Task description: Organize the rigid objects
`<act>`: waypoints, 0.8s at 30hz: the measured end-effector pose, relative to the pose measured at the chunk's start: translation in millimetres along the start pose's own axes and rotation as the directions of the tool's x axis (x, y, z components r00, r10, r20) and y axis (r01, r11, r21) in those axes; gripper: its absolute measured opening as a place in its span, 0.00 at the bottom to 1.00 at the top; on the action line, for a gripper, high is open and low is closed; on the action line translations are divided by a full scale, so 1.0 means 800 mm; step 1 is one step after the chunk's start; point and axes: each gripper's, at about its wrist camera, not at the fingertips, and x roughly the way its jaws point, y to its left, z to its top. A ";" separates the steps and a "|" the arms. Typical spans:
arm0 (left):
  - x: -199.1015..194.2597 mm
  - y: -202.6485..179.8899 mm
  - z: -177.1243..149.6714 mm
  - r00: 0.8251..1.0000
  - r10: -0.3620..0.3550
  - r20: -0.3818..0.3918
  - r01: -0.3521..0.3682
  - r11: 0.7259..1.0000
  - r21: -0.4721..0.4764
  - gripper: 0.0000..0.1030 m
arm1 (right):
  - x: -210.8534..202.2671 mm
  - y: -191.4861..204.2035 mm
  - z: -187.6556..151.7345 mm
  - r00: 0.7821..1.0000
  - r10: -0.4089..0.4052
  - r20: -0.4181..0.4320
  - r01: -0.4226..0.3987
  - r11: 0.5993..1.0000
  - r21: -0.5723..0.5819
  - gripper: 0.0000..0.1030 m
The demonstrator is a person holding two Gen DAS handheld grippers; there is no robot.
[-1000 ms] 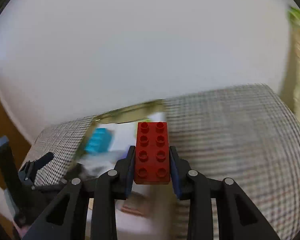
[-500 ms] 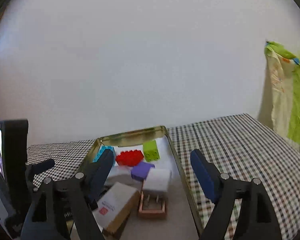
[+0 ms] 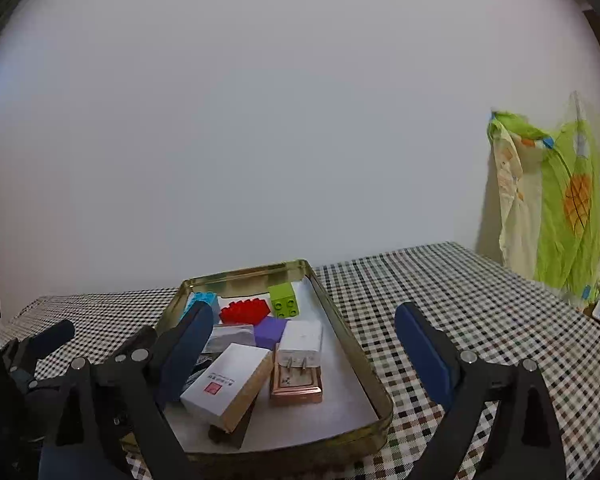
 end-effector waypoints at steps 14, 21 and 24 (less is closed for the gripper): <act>-0.038 0.004 -0.007 0.994 -0.004 0.106 -0.001 0.999 0.045 1.00 | -0.049 -0.002 0.004 0.984 -0.068 0.166 0.061 0.997 0.045 0.93; -0.037 0.004 -0.008 0.996 0.009 0.090 -0.012 0.999 0.032 1.00 | -0.048 -0.012 0.004 0.985 -0.072 0.157 0.057 0.994 0.098 0.94; -0.039 0.002 -0.009 0.995 0.016 0.099 -0.019 0.999 0.035 1.00 | -0.054 0.003 0.002 0.982 -0.078 0.175 0.069 0.996 0.059 0.94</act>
